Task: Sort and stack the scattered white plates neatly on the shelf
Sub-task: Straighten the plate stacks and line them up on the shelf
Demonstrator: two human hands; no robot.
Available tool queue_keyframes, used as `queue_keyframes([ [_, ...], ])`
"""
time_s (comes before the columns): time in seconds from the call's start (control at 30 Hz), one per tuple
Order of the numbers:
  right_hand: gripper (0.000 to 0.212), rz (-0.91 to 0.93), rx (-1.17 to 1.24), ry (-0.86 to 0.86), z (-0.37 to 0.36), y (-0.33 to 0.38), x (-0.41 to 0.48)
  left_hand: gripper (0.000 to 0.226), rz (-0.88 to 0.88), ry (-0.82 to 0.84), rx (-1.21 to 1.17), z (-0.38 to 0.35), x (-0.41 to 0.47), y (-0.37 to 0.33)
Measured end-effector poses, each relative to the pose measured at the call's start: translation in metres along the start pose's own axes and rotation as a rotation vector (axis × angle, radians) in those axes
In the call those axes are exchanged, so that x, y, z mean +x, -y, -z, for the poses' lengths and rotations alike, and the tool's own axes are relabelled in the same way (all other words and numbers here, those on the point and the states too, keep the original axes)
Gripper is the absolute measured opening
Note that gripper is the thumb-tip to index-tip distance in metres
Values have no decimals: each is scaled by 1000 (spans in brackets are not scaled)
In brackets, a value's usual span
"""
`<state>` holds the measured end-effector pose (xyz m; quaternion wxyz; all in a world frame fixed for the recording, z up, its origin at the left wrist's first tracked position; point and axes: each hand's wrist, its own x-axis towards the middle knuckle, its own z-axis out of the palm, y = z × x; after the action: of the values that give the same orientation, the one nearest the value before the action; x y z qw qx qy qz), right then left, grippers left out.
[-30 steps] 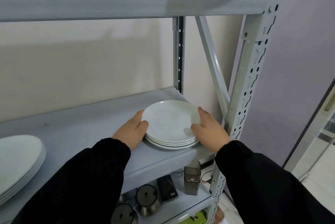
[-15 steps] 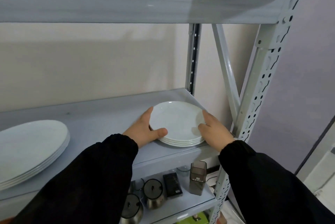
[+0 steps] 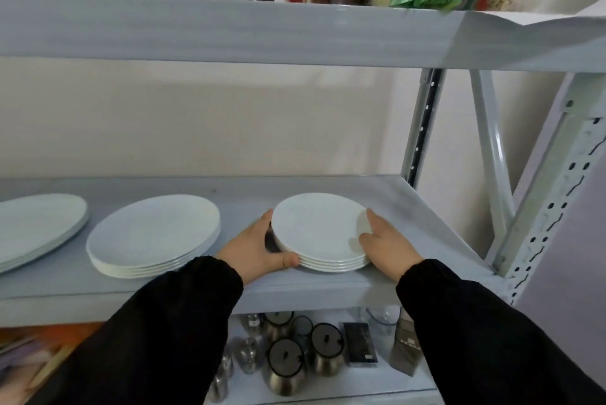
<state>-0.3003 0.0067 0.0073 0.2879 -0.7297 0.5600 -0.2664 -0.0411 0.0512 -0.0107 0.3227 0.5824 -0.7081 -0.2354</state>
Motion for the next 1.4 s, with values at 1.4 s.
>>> queue_keyframes([
  [1.4, 94, 253, 82, 96, -14, 0, 1, 90, 94, -124, 200, 21, -33, 23],
])
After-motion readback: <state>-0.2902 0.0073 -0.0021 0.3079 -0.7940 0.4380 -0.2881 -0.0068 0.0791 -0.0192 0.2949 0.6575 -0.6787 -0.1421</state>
